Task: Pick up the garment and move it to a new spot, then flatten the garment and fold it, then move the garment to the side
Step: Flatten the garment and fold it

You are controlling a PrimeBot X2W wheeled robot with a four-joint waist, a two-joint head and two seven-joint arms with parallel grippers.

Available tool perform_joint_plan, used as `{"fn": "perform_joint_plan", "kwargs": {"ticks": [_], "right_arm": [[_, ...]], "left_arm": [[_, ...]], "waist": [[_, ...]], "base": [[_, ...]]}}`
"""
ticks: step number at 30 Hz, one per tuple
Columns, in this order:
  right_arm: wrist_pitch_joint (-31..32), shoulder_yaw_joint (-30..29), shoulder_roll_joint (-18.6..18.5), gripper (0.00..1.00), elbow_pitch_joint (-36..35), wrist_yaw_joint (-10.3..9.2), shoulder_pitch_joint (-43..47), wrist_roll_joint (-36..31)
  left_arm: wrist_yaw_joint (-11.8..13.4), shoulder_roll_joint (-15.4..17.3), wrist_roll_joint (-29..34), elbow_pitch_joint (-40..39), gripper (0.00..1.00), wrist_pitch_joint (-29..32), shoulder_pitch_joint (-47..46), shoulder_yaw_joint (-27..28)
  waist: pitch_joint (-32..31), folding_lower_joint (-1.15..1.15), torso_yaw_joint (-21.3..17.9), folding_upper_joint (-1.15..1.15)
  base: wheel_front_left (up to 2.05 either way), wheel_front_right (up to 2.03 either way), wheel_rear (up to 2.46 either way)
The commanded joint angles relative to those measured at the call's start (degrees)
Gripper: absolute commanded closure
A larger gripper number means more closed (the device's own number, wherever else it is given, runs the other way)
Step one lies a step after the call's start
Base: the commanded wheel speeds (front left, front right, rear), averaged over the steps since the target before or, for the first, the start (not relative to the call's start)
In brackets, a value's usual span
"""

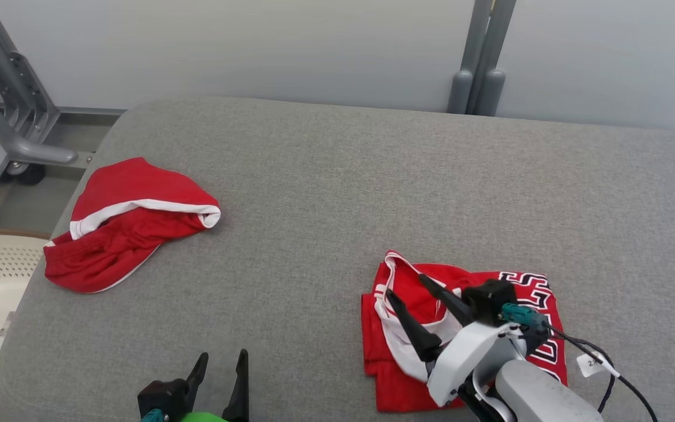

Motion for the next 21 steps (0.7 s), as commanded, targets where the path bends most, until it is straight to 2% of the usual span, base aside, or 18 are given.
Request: {"fn": "perform_joint_plan", "kwargs": {"ticks": [1,5,9,15,21], "right_arm": [[-0.47,-0.33,-0.54,0.0,-0.56,-0.07,-0.19,0.48],[-1.28,-1.99,-2.0,0.0,-6.32,-0.07,1.67,1.92],[-1.31,-6.55,-4.26,0.0,-13.1,-0.07,5.2,2.09],[-1.32,-8.49,-8.99,0.0,-16.4,-0.07,11.08,1.16],[-1.32,-7.57,-10.56,0.0,-17.43,-0.06,13.41,1.31]], "left_arm": [[0.22,0.15,0.0,-0.24,0.0,0.04,0.6,0.12],[0.24,0.15,0.46,-0.4,0.0,0.04,0.87,0.71],[0.15,0.16,0.7,-0.61,0.0,0.04,1.01,1.08],[0.17,0.16,0.62,-0.77,0.0,0.04,1.16,1.08],[0.03,0.16,0.33,-0.78,0.0,0.04,1.27,0.87]], "waist": [[-0.37,0.0,-0.74,0.0],[-1.12,0.0,-2.39,0.0],[-1.73,0.0,-3.67,0.0],[-1.81,0.0,-4.43,0.0],[-1.76,0.0,-4.45,0.0]], "base": [[0.0,0.0,0.0],[0.0,0.0,0.0],[0.0,0.0,0.0],[0.0,0.0,0.0],[0.0,0.0,0.0]]}}
